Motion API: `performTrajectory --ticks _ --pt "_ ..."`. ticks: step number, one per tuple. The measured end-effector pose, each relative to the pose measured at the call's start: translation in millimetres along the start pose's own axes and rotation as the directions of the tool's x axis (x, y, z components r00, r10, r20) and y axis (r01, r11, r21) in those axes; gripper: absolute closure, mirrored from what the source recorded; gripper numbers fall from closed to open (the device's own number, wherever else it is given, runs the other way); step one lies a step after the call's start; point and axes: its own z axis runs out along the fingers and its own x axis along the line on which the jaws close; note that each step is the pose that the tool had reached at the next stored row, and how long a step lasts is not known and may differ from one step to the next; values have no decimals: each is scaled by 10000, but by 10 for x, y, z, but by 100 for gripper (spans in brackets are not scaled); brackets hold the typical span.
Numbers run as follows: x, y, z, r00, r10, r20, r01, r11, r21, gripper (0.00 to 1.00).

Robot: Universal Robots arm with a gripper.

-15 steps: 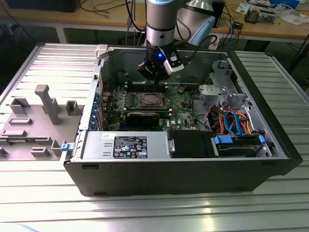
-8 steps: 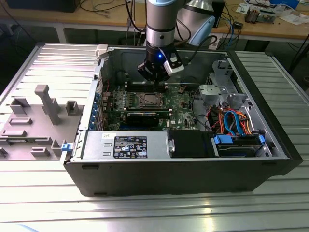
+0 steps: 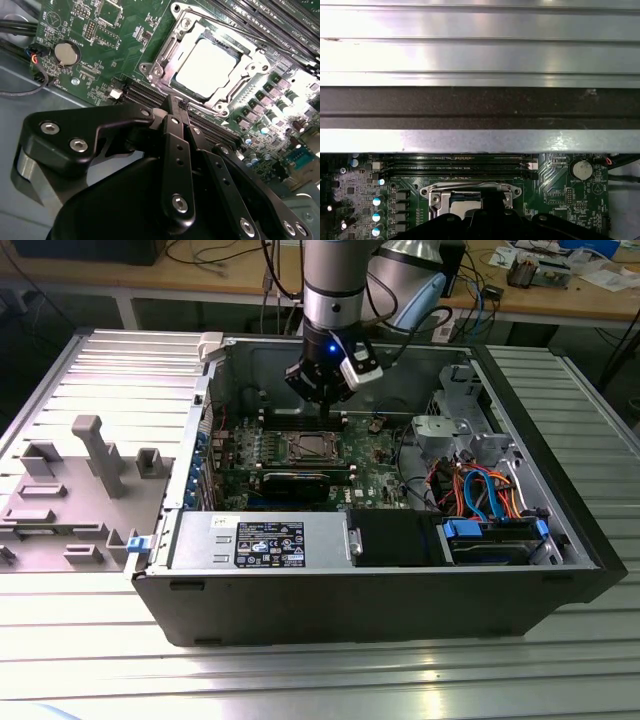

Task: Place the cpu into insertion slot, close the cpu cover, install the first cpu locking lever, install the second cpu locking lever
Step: 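Install the second cpu locking lever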

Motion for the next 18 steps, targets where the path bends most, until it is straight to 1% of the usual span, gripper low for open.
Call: performTrajectory --ticks 2,13,18 --pt "1 -2 0 10000 2 -1 -2 10000 18 89" --pt "1 -46 8 10000 2 0 -2 10000 20 89" --pt "2 -47 8 10000 0 0 0 10000 20 89"
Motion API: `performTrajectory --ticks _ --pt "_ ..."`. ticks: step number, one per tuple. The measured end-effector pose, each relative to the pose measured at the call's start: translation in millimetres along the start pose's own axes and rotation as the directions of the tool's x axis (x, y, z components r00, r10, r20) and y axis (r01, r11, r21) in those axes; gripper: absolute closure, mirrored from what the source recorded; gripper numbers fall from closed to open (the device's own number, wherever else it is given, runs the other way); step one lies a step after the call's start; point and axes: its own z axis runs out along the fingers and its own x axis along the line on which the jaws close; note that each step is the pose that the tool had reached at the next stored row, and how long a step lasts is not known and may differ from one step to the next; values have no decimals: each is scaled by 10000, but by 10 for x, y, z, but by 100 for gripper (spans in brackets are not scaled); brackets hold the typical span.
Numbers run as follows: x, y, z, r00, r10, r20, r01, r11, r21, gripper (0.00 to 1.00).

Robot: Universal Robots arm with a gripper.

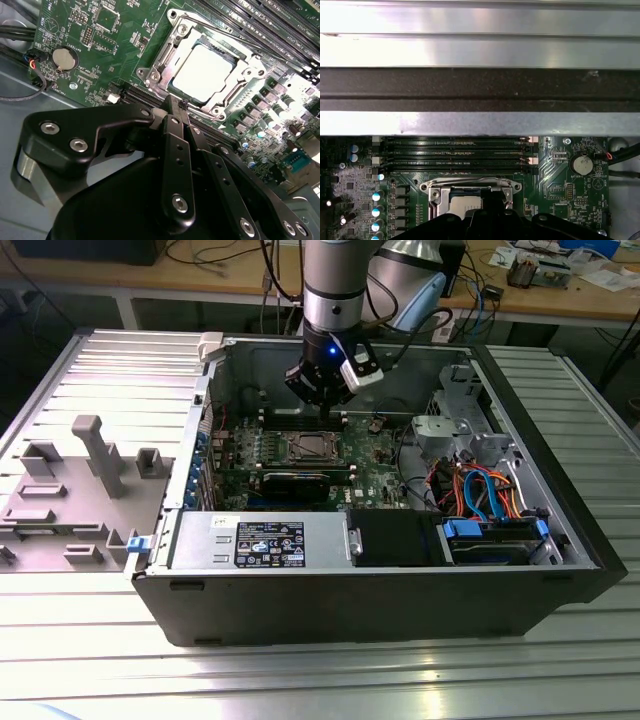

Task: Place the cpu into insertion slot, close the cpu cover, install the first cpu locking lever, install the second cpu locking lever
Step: 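Install the second cpu locking lever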

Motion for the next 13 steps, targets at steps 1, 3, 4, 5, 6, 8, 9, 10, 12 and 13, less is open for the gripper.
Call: performTrajectory --ticks 1,3,4,5,6,8,9,10,12,13 --pt "0 -1 -2 10000 0 -1 0 10000 2 89" --pt "1 0 -12 10000 1 -1 -1 10000 1 89" --pt "1 0 -21 10000 1 0 -1 10000 1 89" --pt "1 1 -29 10000 1 0 -1 10000 2 89" --pt "2 -2 -30 10000 2 1 -2 10000 -2 89" --pt "1 -45 -32 10000 2 0 -2 10000 1 89" --pt "1 -62 -33 10000 1 0 -1 10000 0 89" --pt "1 -90 -34 10000 0 -1 0 10000 1 89" --pt "1 -138 -36 10000 1 0 -1 10000 0 89" --pt "1 -152 -36 10000 2 0 -2 10000 0 89"
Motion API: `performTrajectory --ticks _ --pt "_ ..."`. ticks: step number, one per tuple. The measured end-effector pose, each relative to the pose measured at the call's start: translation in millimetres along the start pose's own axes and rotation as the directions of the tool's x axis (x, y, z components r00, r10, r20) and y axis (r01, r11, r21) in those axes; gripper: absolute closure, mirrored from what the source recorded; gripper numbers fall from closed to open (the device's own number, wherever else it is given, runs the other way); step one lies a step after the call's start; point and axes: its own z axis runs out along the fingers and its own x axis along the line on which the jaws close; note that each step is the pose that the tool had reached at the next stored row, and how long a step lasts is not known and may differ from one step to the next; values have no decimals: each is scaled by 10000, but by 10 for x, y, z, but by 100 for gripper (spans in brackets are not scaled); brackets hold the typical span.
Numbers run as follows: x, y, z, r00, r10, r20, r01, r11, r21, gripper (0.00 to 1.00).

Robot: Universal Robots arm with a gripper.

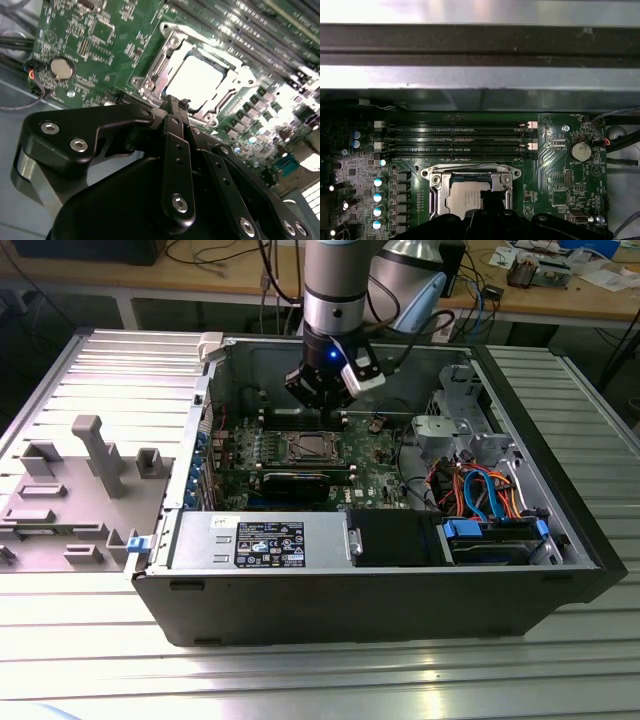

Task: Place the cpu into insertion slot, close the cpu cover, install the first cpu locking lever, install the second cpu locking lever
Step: 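Install the second cpu locking lever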

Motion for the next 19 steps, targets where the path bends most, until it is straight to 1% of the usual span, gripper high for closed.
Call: performTrajectory --ticks 4,14,19 --pt "0 -91 0 10000 0 0 0 10000 0 89" --pt "0 -190 8 10000 -1 0 1 10000 0 89" --pt "1 -205 10 10000 0 0 0 10000 0 89"
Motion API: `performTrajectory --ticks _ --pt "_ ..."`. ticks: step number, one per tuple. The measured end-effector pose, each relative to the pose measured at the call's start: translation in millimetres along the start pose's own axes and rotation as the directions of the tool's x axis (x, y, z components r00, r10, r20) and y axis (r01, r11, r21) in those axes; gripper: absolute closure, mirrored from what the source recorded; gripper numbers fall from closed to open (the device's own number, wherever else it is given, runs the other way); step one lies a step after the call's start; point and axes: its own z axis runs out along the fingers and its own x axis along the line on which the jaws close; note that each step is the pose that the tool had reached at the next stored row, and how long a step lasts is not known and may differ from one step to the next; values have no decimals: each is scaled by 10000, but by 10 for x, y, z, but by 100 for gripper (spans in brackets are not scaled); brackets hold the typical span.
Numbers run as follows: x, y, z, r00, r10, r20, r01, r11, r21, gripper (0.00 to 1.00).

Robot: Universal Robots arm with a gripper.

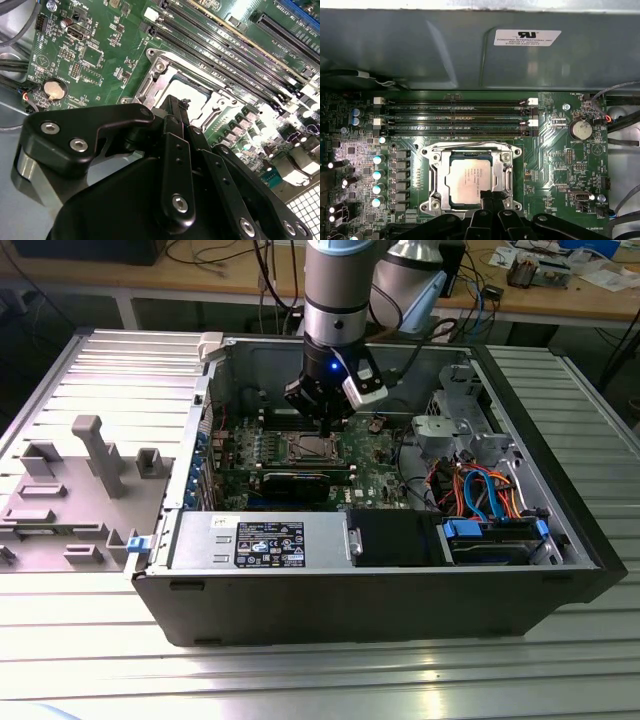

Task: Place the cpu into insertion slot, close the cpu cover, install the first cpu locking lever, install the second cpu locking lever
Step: 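Install the second cpu locking lever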

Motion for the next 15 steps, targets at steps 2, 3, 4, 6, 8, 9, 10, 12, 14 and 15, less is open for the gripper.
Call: performTrajectory --ticks 2,3,4,6,8,9,10,12,14,15 --pt "0 0 -1 10000 0 0 0 10000 0 89" --pt "0 -1 -3 10000 0 0 0 10000 -1 89" --pt "0 -1 -7 10000 0 0 0 10000 1 89" --pt "0 1 -18 10000 0 0 0 10000 -1 89" --pt "-1 1 -24 10000 0 1 0 10000 -2 89" --pt "-1 1 -24 10000 0 1 0 10000 -3 89" --pt "-1 -1 -25 10000 -1 0 1 10000 -1 89" --pt "-1 -20 -27 10000 -1 0 1 10000 1 89" --pt "-1 -45 -27 10000 -1 0 1 10000 0 89" --pt "-1 -59 -28 10000 -1 0 1 10000 0 89"
